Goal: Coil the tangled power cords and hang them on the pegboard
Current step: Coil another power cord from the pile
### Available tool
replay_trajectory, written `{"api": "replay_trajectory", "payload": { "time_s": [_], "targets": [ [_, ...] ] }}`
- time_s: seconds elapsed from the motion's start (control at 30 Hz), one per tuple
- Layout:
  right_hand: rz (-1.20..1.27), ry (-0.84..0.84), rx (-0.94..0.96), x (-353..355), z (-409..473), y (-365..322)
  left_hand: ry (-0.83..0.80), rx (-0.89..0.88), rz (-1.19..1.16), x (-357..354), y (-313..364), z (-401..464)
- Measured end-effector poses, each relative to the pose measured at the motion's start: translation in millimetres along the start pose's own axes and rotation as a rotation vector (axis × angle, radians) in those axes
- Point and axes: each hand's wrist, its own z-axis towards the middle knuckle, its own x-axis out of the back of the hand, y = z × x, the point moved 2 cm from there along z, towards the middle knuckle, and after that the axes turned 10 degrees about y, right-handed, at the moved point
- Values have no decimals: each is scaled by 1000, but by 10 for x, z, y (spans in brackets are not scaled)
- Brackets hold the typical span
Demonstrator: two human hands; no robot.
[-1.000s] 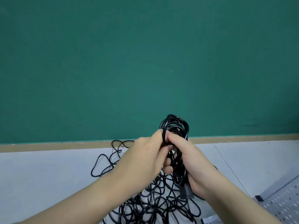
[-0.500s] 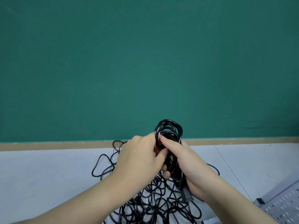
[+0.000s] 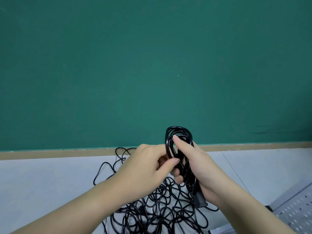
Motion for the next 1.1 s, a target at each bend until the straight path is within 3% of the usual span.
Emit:
{"api": "replay_trajectory", "payload": {
  "time_s": [0.13,0.4,0.57,0.7,0.77,0.9,1.1],
  "targets": [
    [62,27,-14,22,9,-26,40,5,25,-22,49,5],
    [-61,-155,36,-64,-71,29,149,249,113,-29,56,15],
    [-105,-79,35,-2,-6,29,-10,210,25,80,-31,77],
    [-129,-81,28,74,33,15,185,228,-229,297,-131,169],
    [-264,-112,72,63,11,41,255,234,-221,354,-158,198],
    [-741,-194,297,-82,-87,165,11,226,-14,220,-163,159],
    [-873,-234,353,-155,-62,269,-132,349,106,225,-192,134]
  ]
}}
